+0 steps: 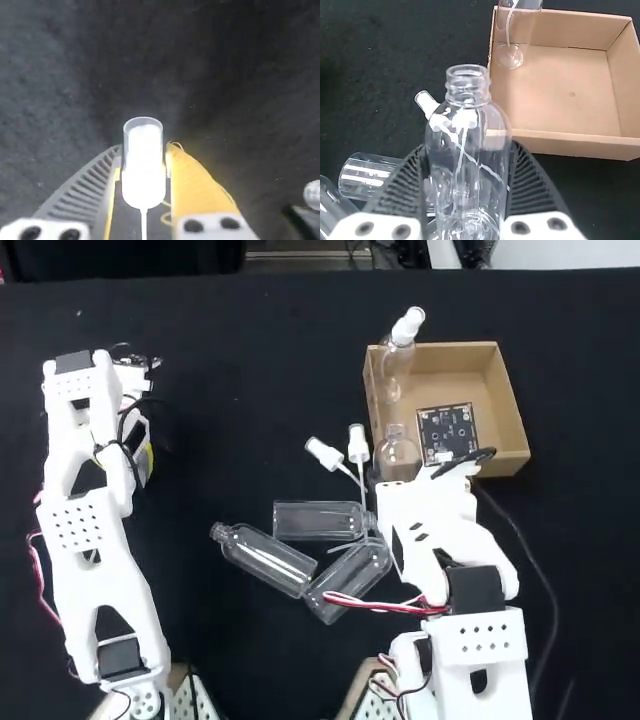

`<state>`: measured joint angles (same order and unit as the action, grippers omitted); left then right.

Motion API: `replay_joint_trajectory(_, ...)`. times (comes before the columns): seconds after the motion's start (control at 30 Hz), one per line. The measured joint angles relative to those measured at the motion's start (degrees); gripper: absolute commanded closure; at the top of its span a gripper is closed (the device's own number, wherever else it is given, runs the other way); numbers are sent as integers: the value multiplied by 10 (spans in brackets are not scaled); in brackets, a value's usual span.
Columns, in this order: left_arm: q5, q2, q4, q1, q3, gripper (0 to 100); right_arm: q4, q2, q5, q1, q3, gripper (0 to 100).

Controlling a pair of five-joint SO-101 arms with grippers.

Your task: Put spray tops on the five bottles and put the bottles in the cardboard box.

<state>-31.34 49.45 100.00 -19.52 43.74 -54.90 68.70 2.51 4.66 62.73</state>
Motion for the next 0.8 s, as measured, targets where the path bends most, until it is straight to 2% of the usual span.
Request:
replay_joint_trajectory(0.2,49,-135,0,33,-58,971,0,0,0,0,0,988)
replay_joint_trajectory(0.37,121,-284,-1,111,-163,970,0,0,0,0,0,988)
replay_joint_trajectory(0.53,193,-395,-84,190,-229,970,3,0,0,0,12,988)
replay_joint_trajectory(0.7,244,-490,-144,222,-237,970,48,0,0,1,36,988)
replay_joint_trajectory(0.8,267,-536,-180,247,-232,970,69,0,-11,29,38,988)
